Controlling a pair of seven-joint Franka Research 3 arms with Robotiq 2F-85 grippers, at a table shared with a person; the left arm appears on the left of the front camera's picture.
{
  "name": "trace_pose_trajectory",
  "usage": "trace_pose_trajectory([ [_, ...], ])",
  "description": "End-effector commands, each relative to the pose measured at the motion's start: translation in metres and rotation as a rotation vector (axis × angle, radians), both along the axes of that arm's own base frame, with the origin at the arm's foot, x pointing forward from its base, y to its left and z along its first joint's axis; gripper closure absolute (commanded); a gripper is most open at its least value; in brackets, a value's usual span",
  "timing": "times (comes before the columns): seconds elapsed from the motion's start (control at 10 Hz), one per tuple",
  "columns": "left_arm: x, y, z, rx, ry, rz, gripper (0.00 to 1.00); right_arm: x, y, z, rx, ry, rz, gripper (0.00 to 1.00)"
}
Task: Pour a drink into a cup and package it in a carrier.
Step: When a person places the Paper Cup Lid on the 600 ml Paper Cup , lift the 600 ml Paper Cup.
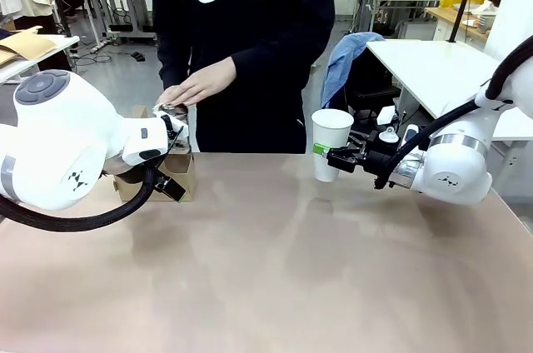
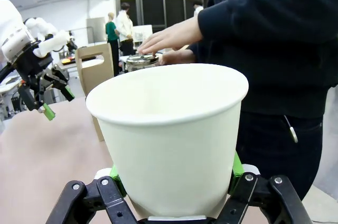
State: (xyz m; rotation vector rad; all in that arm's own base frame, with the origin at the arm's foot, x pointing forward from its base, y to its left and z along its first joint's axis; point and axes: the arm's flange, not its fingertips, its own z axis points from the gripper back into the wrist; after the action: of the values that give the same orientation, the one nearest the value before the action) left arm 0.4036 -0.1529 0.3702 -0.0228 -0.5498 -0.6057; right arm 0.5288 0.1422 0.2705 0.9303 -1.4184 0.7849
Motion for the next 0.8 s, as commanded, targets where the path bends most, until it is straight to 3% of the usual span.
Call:
trace_pose_trajectory([
  [0.0, -0.0002, 0.0006, 0.0002, -0.003, 0.000, 0.000, 0.00, -0.0008, 0.0013, 0.0063, -0.011, -0.005, -0.004, 0.19],
  [0.7, -0.0002, 0.0006, 0.0002, -0.003, 0.000, 0.000, 0.00, -0.0008, 0.0013, 0.0063, -0.011, -0.005, -0.004, 0.19],
])
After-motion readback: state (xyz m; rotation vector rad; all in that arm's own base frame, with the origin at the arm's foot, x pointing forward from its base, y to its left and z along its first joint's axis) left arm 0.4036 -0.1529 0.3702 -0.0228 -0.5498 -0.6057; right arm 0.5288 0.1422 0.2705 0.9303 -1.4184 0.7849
